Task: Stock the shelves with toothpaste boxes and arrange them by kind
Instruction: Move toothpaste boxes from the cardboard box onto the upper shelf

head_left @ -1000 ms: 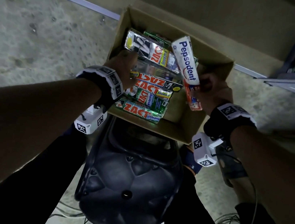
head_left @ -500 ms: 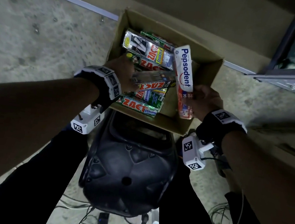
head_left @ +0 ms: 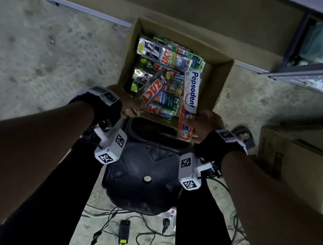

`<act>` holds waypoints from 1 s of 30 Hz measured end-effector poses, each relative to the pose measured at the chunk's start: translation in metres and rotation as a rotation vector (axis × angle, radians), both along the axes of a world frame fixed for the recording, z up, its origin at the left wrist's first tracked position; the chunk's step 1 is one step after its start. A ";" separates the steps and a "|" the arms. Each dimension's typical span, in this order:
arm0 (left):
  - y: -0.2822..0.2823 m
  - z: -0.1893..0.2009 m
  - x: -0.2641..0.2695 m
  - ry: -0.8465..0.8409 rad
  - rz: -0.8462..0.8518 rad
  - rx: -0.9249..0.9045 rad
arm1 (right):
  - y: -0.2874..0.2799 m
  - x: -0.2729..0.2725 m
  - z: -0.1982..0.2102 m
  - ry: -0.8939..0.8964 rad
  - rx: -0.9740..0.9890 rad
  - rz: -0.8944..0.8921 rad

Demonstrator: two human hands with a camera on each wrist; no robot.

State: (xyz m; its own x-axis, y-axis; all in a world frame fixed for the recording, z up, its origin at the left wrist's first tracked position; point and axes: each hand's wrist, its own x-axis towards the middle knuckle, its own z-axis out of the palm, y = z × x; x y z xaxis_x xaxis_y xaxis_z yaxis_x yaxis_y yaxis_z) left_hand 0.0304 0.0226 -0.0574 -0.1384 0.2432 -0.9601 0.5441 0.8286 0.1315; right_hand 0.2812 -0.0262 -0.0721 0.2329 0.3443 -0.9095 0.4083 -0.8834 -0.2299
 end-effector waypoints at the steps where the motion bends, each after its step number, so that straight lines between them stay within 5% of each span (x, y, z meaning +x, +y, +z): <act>1: -0.003 -0.002 0.000 -0.030 0.054 -0.008 | -0.001 -0.002 -0.002 0.009 -0.010 -0.013; 5: -0.010 -0.006 0.002 -0.095 0.317 -0.110 | -0.001 -0.009 -0.015 0.047 -0.066 -0.091; 8: -0.015 -0.020 0.005 -0.122 0.344 -0.104 | 0.002 -0.015 -0.030 0.067 -0.107 -0.130; 16: -0.027 -0.054 0.004 -0.096 0.041 -0.094 | 0.004 -0.030 -0.062 0.092 -0.104 -0.062; 25: -0.013 -0.059 -0.005 -0.152 -0.543 -0.110 | 0.011 -0.027 -0.077 0.117 -0.129 0.069; 30: -0.004 -0.062 -0.005 -0.156 -0.241 -0.090 | 0.015 -0.026 -0.072 0.128 -0.112 0.128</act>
State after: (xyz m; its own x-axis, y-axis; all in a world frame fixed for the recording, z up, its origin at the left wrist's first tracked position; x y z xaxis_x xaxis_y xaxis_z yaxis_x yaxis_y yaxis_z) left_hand 0.0253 0.0184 -0.1195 0.0637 0.1642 -0.9844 0.7056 0.6902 0.1608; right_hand 0.2549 -0.0110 -0.1442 0.0742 0.2585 -0.9632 0.4927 -0.8492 -0.1900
